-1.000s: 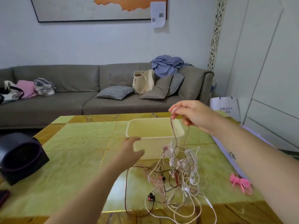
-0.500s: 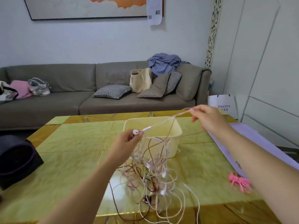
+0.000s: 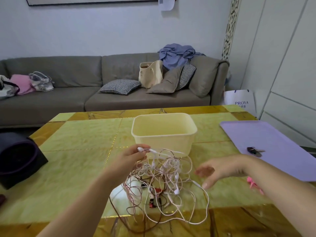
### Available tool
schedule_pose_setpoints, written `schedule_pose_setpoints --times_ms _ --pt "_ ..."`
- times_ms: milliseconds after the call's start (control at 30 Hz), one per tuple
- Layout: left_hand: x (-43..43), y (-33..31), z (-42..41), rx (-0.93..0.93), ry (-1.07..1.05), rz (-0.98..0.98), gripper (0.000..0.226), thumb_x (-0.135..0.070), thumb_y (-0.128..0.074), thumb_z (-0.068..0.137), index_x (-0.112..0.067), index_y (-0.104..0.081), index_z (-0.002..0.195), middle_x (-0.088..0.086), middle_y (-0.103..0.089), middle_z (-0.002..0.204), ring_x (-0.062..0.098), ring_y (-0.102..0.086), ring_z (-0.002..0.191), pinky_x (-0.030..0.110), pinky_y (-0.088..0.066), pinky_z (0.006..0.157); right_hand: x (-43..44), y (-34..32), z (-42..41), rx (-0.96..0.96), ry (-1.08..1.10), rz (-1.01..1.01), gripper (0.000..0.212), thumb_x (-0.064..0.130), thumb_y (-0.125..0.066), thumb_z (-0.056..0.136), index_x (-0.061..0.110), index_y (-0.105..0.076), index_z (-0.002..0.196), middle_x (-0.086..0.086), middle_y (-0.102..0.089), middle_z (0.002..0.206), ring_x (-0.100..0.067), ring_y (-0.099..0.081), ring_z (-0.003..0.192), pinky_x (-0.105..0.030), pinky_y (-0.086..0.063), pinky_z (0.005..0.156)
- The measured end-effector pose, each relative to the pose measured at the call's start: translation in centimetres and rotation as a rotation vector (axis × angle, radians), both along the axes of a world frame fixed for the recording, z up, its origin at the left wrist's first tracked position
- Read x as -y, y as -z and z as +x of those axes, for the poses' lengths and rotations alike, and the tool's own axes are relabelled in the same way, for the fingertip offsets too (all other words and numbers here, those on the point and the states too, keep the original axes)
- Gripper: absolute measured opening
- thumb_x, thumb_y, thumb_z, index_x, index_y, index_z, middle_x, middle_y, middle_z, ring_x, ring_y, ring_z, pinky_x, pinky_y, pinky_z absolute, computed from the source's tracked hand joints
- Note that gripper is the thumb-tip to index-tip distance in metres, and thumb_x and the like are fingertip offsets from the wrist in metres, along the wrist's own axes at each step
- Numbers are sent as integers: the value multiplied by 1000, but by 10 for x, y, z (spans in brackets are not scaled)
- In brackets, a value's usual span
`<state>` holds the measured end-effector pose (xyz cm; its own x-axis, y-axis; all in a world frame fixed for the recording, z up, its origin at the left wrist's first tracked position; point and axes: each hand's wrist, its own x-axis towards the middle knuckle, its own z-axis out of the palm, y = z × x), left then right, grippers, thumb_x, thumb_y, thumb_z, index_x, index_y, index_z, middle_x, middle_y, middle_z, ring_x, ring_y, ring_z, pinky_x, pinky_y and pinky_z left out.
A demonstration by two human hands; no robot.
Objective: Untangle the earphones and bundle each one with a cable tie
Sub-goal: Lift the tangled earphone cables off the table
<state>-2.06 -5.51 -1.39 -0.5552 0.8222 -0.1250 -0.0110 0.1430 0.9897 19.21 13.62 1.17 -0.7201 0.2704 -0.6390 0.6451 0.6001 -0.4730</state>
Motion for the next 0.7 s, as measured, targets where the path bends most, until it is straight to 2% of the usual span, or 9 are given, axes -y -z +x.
schedule_pose_setpoints --times_ms 100,200,300,400,433,500,567,633,700 --pt "5 3 1 -22 91 -39 21 0 -53 91 -11 -67 101 -3 -69 107 17 -61 99 36 -47 90 1 -4 -3 -229 85 -23 47 35 -69 83 27 -55 127 12 -56 128 -4 -52 116 -20 -40 99" --pt "8 4 4 -120 138 -60 23 6 -52 88 -11 -66 85 -5 -71 108 9 -63 104 28 -47 88 -1 3 -19 -523 296 65 20 18 -62 91 20 -65 111 6 -66 112 -10 -62 101 -27 -48 91" --pt "10 8 5 -247 149 -83 32 8 -52 89 -17 -64 72 -10 -73 96 1 -64 99 22 -46 85 8 22 -36 -455 195 199 36 3 -54 91 20 -58 123 3 -61 119 -15 -60 107 -26 -47 90" --pt "10 9 3 -307 137 -39 45 11 -53 87 -24 -64 60 -3 -73 90 9 -66 98 28 -49 88 23 51 -47 -330 67 199 55 3 -61 85 30 -49 132 6 -55 119 -16 -60 98 -33 -52 85" --pt "10 8 2 -316 122 -22 45 13 -53 86 -22 -63 60 -2 -72 88 10 -67 95 28 -50 87 26 59 -50 -371 82 180 49 8 -66 84 30 -53 126 5 -57 112 -13 -58 90 -32 -51 81" --pt "11 5 0 -330 76 -3 41 16 -51 86 -16 -60 61 0 -70 85 5 -67 88 22 -49 82 29 66 -54 -484 118 191 22 17 -69 84 31 -59 98 8 -59 90 -6 -53 75 -28 -49 73" --pt "13 0 -1 -353 30 13 39 18 -48 85 -12 -58 62 2 -67 84 -1 -64 81 14 -47 77 26 63 -54 -574 149 216 14 20 -67 86 29 -58 80 13 -57 75 -1 -50 66 -20 -43 63" --pt "15 -2 -4 -385 -10 18 37 19 -46 85 -9 -56 63 4 -64 83 -3 -62 77 8 -46 73 21 51 -52 -673 212 256 6 21 -64 89 24 -61 84 13 -59 77 -2 -53 71 -11 -39 63" --pt "18 -2 -10 -444 -38 0 36 18 -46 85 -10 -55 64 3 -64 83 6 -61 81 11 -44 73 14 34 -50 -795 329 295 3 21 -59 93 19 -61 93 10 -61 85 -7 -57 77 -10 -41 67"
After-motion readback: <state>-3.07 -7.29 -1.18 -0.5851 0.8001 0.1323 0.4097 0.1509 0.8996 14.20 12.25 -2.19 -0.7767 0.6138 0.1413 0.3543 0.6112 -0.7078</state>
